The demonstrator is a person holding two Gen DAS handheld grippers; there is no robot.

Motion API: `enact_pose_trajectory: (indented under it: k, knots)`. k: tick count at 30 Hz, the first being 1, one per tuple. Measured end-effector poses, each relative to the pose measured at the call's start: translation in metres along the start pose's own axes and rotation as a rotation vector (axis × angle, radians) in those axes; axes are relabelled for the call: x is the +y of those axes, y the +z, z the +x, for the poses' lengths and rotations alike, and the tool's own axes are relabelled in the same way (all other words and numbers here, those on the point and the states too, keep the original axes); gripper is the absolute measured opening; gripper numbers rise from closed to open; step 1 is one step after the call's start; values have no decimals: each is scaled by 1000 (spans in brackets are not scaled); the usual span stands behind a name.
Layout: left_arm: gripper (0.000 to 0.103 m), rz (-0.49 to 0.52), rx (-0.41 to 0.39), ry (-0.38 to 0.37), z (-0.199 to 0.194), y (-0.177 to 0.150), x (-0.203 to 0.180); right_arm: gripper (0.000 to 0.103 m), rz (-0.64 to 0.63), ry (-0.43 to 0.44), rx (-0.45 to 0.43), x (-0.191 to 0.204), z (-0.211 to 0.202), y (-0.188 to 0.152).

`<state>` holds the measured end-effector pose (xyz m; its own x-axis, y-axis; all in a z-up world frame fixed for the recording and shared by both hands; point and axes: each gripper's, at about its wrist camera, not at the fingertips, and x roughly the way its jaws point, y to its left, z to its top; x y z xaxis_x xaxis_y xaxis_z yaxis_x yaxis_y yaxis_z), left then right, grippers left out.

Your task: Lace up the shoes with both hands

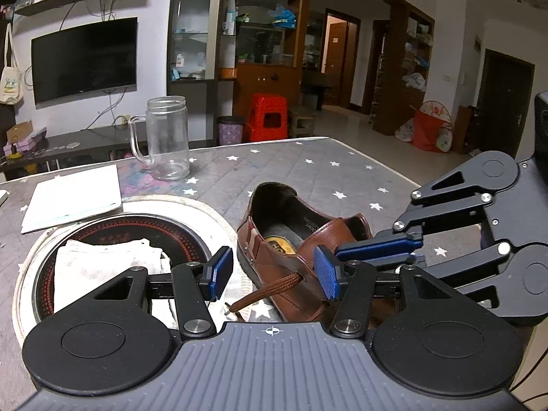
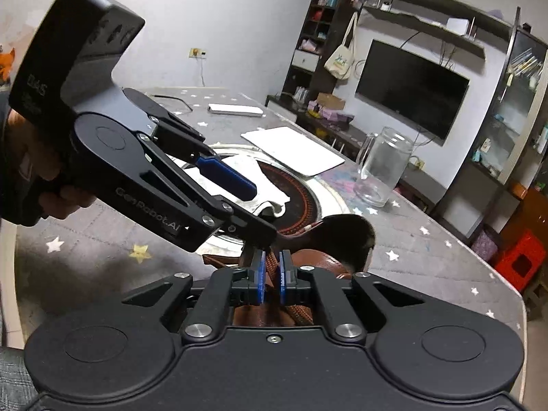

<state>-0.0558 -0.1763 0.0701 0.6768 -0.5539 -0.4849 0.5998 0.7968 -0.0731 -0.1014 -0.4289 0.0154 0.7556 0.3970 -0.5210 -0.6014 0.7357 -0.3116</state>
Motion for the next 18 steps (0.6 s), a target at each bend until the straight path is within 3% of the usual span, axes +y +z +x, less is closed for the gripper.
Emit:
enact_pose_trajectory:
  k: [9,18]
  knots:
    - [54,2,-1,1,0,-1,1,16,-79,17,33,6,11,1]
    - [54,-3,-1,5,-1,-2,1,11,-137,6,59,13,20,0]
